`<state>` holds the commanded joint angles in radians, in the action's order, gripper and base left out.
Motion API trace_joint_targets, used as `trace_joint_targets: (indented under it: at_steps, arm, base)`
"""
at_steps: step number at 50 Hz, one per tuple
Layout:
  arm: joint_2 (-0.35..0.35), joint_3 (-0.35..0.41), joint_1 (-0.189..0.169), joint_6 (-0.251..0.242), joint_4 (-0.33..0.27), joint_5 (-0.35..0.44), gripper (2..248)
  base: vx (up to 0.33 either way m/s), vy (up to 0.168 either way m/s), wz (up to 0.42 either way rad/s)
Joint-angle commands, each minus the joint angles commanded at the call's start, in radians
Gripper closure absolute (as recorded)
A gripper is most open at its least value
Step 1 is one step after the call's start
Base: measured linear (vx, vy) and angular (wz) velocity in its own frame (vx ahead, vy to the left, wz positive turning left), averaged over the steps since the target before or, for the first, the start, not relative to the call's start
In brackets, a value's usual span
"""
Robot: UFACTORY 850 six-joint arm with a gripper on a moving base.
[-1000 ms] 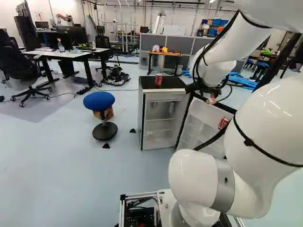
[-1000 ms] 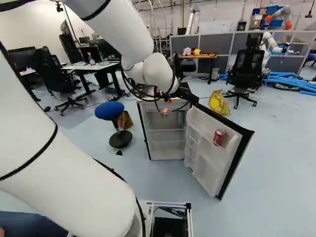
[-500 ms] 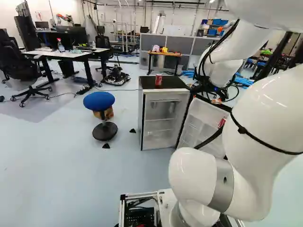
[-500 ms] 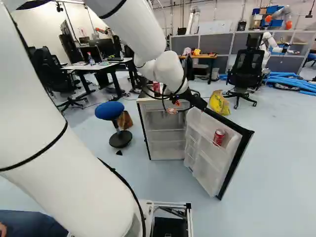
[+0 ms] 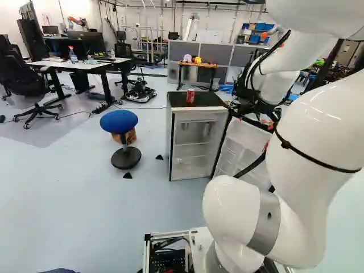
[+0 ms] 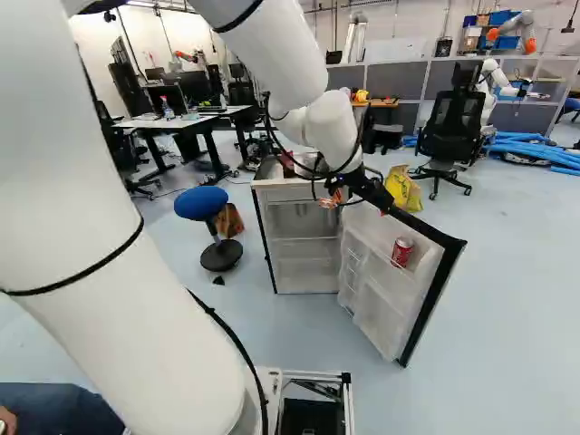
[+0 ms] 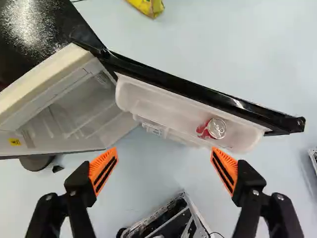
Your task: Grab a drink from the fridge
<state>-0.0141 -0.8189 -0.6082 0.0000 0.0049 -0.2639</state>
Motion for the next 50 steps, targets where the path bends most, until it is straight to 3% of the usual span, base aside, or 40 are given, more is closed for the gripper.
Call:
trace_joint_targets:
  at_steps: [50]
  arm:
    - [-0.214, -0.235, -0.102, 0.0, 0.0, -0.009, 3]
  base:
    - [0.0, 0.0, 0.0]
